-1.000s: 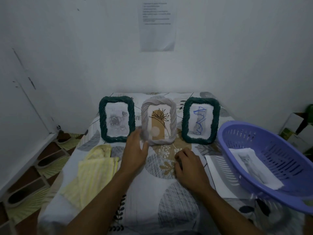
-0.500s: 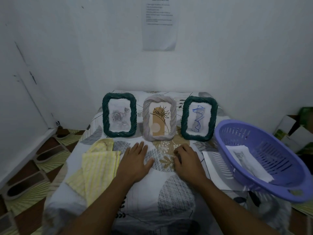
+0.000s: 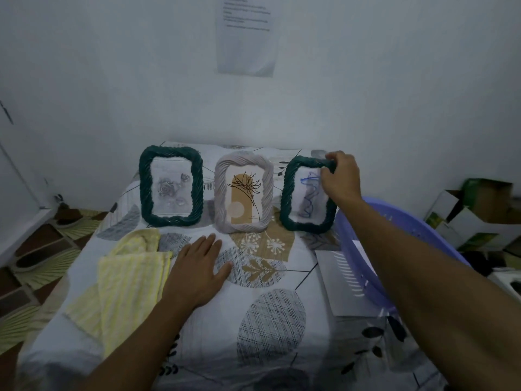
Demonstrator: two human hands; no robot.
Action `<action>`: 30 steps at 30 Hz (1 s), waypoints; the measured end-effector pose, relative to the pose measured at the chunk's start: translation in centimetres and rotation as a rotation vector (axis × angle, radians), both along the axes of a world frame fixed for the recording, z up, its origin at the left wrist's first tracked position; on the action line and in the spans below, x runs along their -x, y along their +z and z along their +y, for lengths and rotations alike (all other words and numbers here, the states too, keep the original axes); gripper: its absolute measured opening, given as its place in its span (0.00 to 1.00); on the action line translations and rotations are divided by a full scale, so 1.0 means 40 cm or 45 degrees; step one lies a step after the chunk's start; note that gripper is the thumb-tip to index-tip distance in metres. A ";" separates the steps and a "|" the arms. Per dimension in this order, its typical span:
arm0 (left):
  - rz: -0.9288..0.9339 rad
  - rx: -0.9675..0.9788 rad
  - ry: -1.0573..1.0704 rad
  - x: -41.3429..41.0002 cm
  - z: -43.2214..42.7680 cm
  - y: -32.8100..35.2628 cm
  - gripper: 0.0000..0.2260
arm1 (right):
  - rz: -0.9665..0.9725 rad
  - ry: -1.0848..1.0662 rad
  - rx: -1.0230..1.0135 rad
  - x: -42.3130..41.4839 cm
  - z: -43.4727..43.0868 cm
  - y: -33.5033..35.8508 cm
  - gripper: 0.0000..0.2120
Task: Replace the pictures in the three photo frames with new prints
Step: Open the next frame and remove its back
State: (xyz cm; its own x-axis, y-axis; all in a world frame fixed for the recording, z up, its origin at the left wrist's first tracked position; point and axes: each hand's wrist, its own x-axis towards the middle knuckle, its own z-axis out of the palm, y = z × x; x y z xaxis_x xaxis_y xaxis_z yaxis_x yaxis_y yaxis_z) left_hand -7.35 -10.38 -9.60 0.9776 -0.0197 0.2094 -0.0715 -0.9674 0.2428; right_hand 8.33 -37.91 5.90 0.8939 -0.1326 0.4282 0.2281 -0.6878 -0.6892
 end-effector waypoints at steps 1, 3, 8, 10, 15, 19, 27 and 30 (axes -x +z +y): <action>0.003 -0.003 -0.002 0.000 0.000 0.001 0.30 | 0.032 -0.024 -0.013 -0.013 -0.010 0.000 0.19; 0.002 -0.014 0.001 -0.001 -0.001 0.003 0.31 | 0.163 -0.036 -0.048 -0.039 -0.024 -0.003 0.23; -0.027 -0.018 0.013 -0.002 -0.003 0.004 0.35 | 0.346 -0.084 -0.092 -0.081 -0.050 -0.015 0.21; -0.030 -0.010 0.018 -0.003 -0.003 0.004 0.34 | 0.341 -0.055 -0.203 -0.088 -0.056 -0.015 0.17; -0.024 0.007 0.015 0.004 -0.004 0.009 0.33 | 0.222 0.065 -0.419 -0.068 -0.064 0.042 0.12; -0.074 0.167 -0.055 0.011 -0.001 0.024 0.29 | 0.000 0.108 -0.508 0.006 -0.068 0.111 0.12; -0.151 0.923 -0.095 0.035 -0.062 0.161 0.17 | 0.120 0.322 -0.801 0.205 -0.009 0.067 0.12; 0.024 1.346 -0.192 0.056 -0.102 0.217 0.14 | 0.315 0.325 -0.970 0.254 0.023 0.011 0.12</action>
State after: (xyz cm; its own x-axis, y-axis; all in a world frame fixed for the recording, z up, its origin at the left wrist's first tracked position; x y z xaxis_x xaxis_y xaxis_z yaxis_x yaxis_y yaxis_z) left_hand -9.60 -14.47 -0.93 0.9835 0.0417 0.1760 -0.1605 -0.2469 0.9557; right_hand -1.81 -37.00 6.32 0.9920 -0.0870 0.0912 0.0948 0.0383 -0.9948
